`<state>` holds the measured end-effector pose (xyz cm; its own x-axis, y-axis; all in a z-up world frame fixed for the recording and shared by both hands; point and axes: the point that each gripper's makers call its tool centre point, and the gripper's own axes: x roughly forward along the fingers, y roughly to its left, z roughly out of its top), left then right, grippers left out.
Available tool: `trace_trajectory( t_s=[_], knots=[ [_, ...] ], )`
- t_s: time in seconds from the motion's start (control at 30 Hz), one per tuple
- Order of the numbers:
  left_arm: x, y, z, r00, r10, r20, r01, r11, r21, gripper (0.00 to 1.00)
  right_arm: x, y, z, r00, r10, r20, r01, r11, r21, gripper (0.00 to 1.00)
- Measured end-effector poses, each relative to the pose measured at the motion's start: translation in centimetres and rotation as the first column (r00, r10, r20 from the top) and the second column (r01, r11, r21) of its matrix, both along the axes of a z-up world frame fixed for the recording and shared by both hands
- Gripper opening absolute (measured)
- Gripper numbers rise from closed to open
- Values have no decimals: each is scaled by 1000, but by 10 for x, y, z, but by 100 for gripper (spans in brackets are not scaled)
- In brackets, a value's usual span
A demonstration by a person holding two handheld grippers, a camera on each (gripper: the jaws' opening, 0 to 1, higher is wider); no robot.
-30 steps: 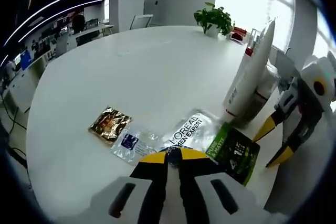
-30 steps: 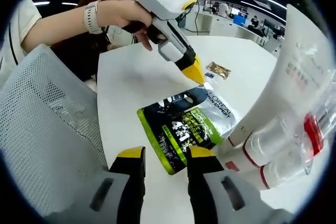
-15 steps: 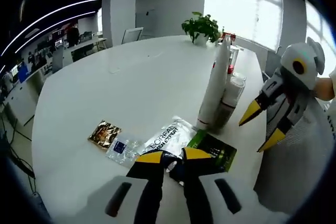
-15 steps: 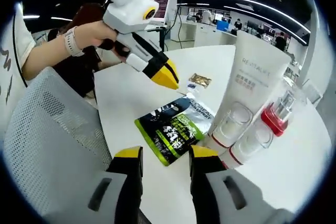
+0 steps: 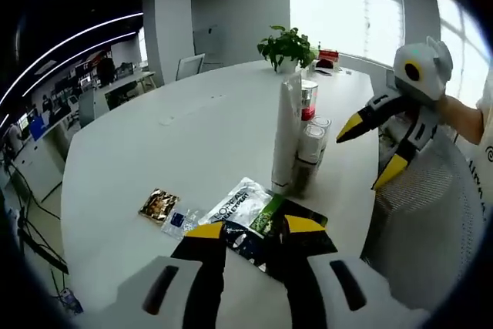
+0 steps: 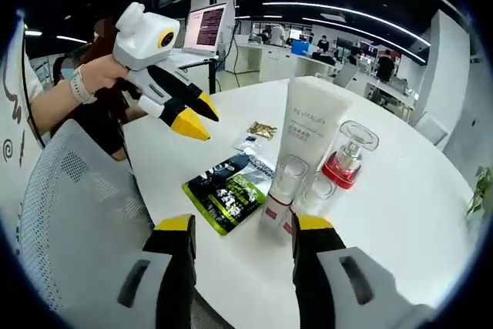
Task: Arrange the skincare products in the storage area until every visible bottle or jar stands upright without overlapping.
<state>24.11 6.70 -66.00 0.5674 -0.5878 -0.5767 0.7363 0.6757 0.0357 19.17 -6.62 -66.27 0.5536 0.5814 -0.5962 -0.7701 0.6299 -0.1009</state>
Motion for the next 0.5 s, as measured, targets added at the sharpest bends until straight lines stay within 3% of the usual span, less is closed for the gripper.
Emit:
trace_trajectory(
  t_s=[0.2, 0.5],
  knots=[
    [-11, 2, 5, 1000, 5, 22, -6, 1000, 15, 40, 1, -10, 7, 999, -51, 17, 51, 999, 12, 64],
    [-23, 2, 10, 999, -11, 33, 10, 999, 31, 50, 4, -16, 16, 994, -98, 43, 97, 995, 34, 74]
  ],
)
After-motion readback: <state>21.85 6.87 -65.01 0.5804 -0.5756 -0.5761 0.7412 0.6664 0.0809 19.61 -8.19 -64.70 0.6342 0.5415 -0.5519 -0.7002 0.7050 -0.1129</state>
